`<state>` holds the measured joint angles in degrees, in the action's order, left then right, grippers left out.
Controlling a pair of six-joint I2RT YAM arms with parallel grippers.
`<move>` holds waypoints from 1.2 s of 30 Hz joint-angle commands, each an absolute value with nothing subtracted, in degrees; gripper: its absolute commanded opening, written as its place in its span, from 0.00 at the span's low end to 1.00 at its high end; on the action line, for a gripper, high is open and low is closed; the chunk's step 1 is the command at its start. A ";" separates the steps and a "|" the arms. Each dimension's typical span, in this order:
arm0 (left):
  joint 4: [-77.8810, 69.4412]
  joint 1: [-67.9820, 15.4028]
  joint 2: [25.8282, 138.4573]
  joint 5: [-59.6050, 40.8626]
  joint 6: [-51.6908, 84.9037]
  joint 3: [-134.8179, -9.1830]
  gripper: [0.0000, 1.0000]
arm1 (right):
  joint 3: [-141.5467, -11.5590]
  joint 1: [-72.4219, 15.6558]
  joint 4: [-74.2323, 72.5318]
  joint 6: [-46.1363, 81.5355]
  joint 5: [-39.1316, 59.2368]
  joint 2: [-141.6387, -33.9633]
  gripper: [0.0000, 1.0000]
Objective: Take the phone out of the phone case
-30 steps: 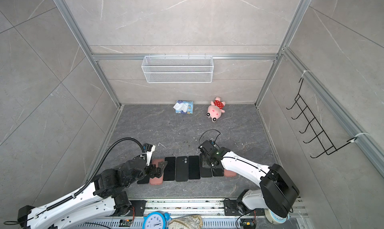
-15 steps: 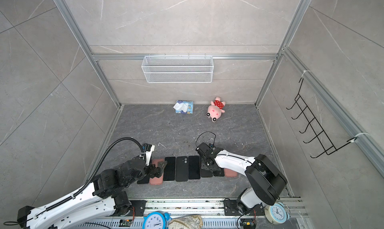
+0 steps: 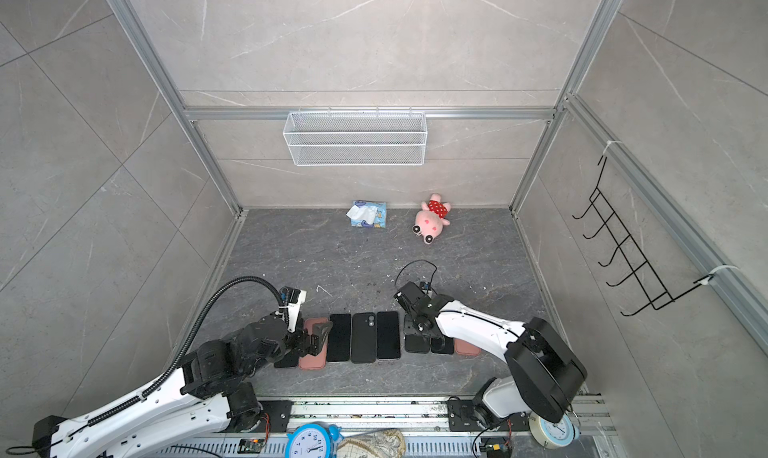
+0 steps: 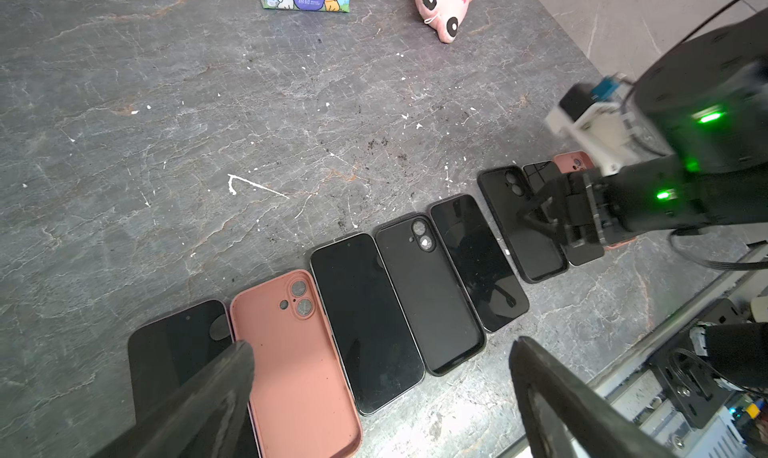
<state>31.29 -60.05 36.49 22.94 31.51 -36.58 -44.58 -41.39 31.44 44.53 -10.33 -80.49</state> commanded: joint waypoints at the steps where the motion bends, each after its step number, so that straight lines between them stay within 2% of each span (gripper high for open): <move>1: 28.69 -59.61 35.81 26.76 29.93 -35.19 0.98 | -45.53 -40.99 31.65 40.41 -13.29 -73.49 0.66; 4: 26.43 -58.12 37.04 28.93 26.98 -34.98 0.98 | -44.79 -36.58 32.24 38.19 -14.16 -69.45 0.71; 6: 24.20 -54.55 38.99 26.61 25.10 -35.02 0.99 | -44.58 -32.41 32.15 36.98 -12.96 -66.95 0.75; 10: 16.39 -40.10 43.35 24.72 22.52 -32.72 0.99 | -42.30 -30.59 25.86 33.65 -20.44 -60.66 0.99; 13: 4.75 -29.06 44.92 26.01 19.14 -27.13 0.99 | -39.37 -29.10 17.91 27.84 -29.38 -62.51 0.99; 16: -14.11 -18.74 46.81 29.19 11.73 -19.57 0.99 | -35.32 -26.44 4.86 21.98 -32.97 -67.02 0.99; 18: -22.76 -12.65 48.49 27.35 8.06 -16.88 0.99 | -34.20 -25.75 -3.43 17.14 -34.68 -68.55 0.99; 21: -30.54 -4.73 55.24 19.52 7.69 -15.58 0.99 | -31.06 -24.86 -19.61 6.16 -33.14 -71.31 0.99; 25: -40.92 -3.57 68.28 18.66 3.16 -14.84 0.99 | -22.61 -24.24 -42.92 -4.32 -31.64 -73.98 1.00; 26: -44.99 -3.43 70.63 19.34 2.15 -14.46 0.99 | -20.93 -24.18 -44.55 -5.18 -31.18 -72.78 1.00; 27: -44.10 -3.36 70.33 15.84 2.15 -14.51 0.99 | -19.85 -24.08 -43.56 -4.67 -28.70 -70.99 1.00; 29: -48.82 -2.20 74.16 15.04 0.10 -14.85 0.99 | -16.20 -21.91 -53.75 -4.25 -26.91 -71.24 1.00; 32: -49.75 0.07 86.14 7.61 -1.52 -21.07 0.99 | -15.44 -21.71 -44.33 -3.75 -22.07 -65.70 0.99; 33: -42.37 3.40 84.72 2.70 1.01 -23.07 0.99 | -12.85 -21.71 -49.39 -2.89 -24.14 -65.19 1.00; 34: -44.68 4.80 84.91 1.41 2.08 -22.37 0.99 | -10.81 -21.62 -53.71 -2.87 -25.12 -65.07 1.00; 35: -48.18 4.81 85.94 2.04 1.92 -21.07 0.99 | -9.45 -21.66 -53.64 -4.69 -23.69 -63.98 1.00; 36: -48.05 4.70 86.00 1.08 1.30 -21.05 0.99 | -10.13 -21.66 -46.95 -4.17 -22.84 -62.98 1.00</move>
